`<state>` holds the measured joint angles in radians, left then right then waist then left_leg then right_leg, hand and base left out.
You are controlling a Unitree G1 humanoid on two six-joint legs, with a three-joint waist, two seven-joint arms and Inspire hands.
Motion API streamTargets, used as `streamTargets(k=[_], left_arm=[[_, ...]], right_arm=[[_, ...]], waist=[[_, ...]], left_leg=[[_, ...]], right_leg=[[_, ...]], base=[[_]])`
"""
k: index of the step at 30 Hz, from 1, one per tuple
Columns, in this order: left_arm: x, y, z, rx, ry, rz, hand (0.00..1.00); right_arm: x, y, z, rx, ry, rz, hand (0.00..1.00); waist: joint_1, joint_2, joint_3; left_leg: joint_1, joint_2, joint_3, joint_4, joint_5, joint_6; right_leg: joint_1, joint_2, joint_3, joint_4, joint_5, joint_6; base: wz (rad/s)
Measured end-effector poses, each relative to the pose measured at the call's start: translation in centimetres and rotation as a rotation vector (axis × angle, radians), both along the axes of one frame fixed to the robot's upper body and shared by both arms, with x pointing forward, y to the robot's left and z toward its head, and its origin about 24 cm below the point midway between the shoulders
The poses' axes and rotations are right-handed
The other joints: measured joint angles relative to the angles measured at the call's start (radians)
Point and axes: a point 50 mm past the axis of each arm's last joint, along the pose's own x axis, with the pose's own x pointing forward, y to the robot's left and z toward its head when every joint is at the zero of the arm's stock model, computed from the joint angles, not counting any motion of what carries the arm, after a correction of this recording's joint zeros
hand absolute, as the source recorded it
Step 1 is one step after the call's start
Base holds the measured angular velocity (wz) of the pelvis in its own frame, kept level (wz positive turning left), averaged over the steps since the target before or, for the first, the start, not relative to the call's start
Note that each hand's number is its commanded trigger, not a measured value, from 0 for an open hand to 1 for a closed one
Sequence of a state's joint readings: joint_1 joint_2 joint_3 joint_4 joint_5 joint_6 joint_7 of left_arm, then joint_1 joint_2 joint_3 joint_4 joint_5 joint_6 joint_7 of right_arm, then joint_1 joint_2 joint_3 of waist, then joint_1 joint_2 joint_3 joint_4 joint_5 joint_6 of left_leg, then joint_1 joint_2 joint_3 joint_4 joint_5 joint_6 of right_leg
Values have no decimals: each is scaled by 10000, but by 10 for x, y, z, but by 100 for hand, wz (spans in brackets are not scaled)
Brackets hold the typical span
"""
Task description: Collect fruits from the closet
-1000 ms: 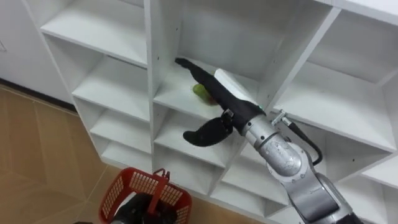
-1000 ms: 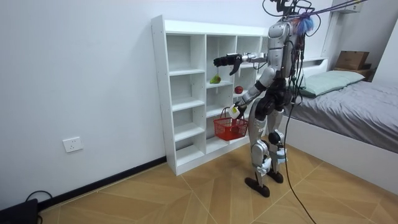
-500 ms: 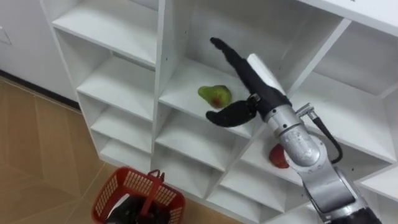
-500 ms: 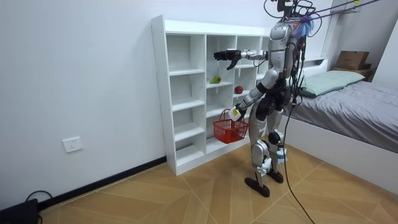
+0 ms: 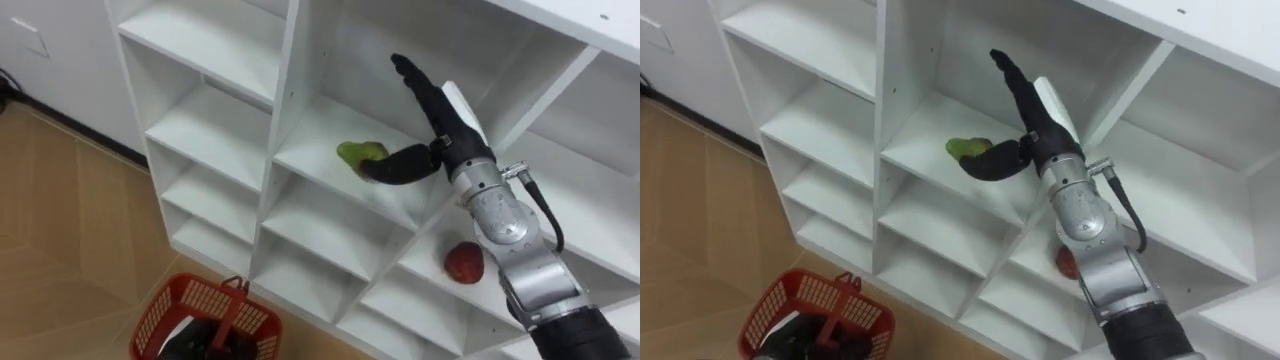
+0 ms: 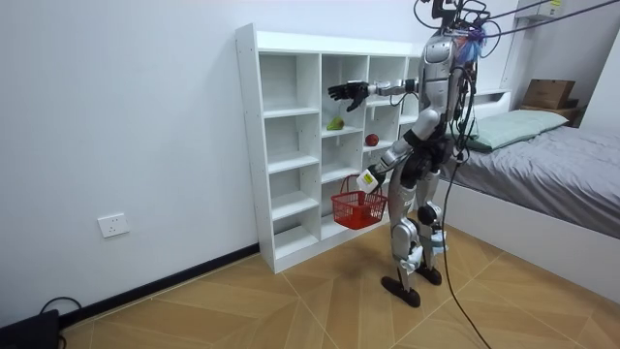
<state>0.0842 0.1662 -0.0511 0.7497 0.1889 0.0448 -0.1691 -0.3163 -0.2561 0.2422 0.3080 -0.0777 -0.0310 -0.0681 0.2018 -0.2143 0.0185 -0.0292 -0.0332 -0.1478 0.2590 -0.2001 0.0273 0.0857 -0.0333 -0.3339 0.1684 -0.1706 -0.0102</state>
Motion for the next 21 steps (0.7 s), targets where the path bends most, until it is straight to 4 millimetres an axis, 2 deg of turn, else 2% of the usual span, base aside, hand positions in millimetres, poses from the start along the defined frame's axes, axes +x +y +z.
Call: streamTargets(k=[4, 7, 11, 19, 21], left_arm=[[2, 0, 2, 142, -100, -161, 100], [3, 0, 2, 103, -130, -149, 100], [3, 1, 2, 83, -102, -173, 100], [2, -5, 0, 14, 13, -393, 100], [2, -10, -1, -51, 47, -594, 100]], right_arm=[[4, -5, -10, 211, 529, -261, 0], [5, -9, -17, 168, 869, -435, 0], [13, -15, -23, 462, 1375, -821, 0], [17, -18, -28, 352, 1602, -1208, 0], [17, -19, -28, 3, 1441, -1425, 0]], waist=[[75, -12, -6], [258, -3, 3], [276, 54, 49], [375, 80, 77], [395, 136, 118]], left_leg=[[-16, -63, -66, 56, 0, 2], [-136, -110, -98, 77, -1, 3], [-409, -151, -272, 176, 20, -22], [-898, -161, -327, 200, 98, -53], [-1030, -156, -337, 327, 104, -47]], right_leg=[[42, -16, 3, 4, 1, 1], [1, -21, -7, 1, 0, 2], [-171, -39, -261, 7, 0, 2], [-646, -38, -260, 23, 1, 0], [-738, -60, -276, 29, 0, 1]], base=[[7], [2], [12], [3], [0]])
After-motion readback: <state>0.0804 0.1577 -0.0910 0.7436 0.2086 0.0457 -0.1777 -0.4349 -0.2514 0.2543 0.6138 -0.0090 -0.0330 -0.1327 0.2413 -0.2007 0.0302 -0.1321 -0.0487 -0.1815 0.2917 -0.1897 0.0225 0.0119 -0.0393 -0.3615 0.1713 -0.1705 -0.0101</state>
